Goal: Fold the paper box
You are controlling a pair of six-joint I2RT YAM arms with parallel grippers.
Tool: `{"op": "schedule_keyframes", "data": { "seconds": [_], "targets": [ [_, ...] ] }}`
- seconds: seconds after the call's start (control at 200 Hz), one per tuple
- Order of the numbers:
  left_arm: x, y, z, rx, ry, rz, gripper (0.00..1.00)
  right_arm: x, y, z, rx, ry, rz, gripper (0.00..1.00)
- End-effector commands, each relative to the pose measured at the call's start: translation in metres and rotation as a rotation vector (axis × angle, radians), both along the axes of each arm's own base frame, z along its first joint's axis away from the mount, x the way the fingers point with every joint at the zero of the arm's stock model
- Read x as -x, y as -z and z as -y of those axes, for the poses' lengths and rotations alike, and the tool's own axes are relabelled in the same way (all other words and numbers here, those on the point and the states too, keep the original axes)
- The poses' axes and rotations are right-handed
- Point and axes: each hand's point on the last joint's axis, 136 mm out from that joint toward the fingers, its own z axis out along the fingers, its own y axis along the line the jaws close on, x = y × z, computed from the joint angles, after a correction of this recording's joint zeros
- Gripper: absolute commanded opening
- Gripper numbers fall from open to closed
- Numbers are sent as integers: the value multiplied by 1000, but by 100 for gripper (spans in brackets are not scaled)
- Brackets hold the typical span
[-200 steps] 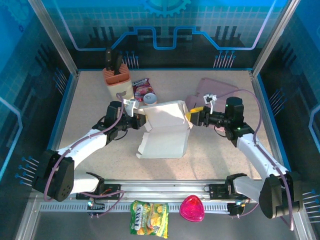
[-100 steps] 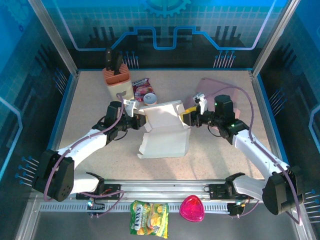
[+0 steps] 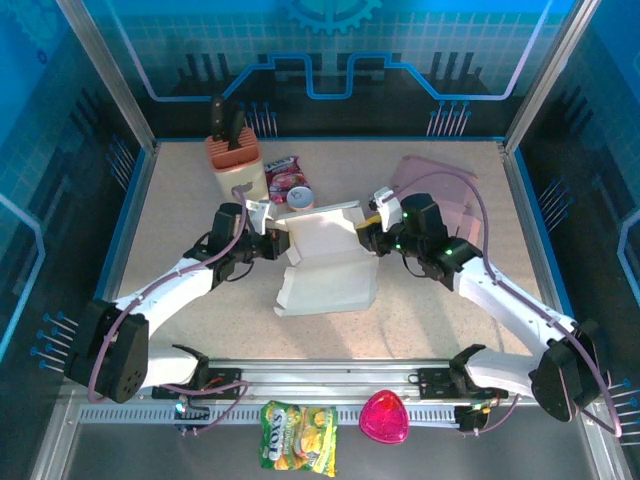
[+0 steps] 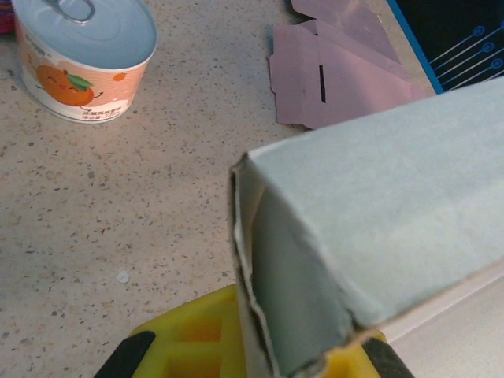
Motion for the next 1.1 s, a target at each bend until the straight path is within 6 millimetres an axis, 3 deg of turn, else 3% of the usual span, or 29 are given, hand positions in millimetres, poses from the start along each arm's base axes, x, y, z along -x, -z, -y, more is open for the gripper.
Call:
{"op": "schedule_keyframes", "data": {
  "seconds": [0.0,0.2,0.345,0.49,0.71,0.93,1.096],
  "targets": [
    [-3,-25,8,26,15,52,0,-8,0,2,98,79,23,26],
    [-3,-19,14,-46,-23,22,0,-17,9,2,234,227,22,10],
    [-4,-13,18,-101,-69,-19,0,-25,21,16,372,403,-19,0],
    [-4,-9,19,-148,-121,-60,0,-23,26,36,481,599,-51,0],
    [-4,-5,28,-169,-161,-99,0,-12,18,42,581,772,-14,0],
    [-1,-1,34,-175,-156,-108,0,-11,17,30,644,770,20,0],
    [3,-1,33,-171,-153,-104,0,-16,17,32,636,756,24,7]
  ]
}}
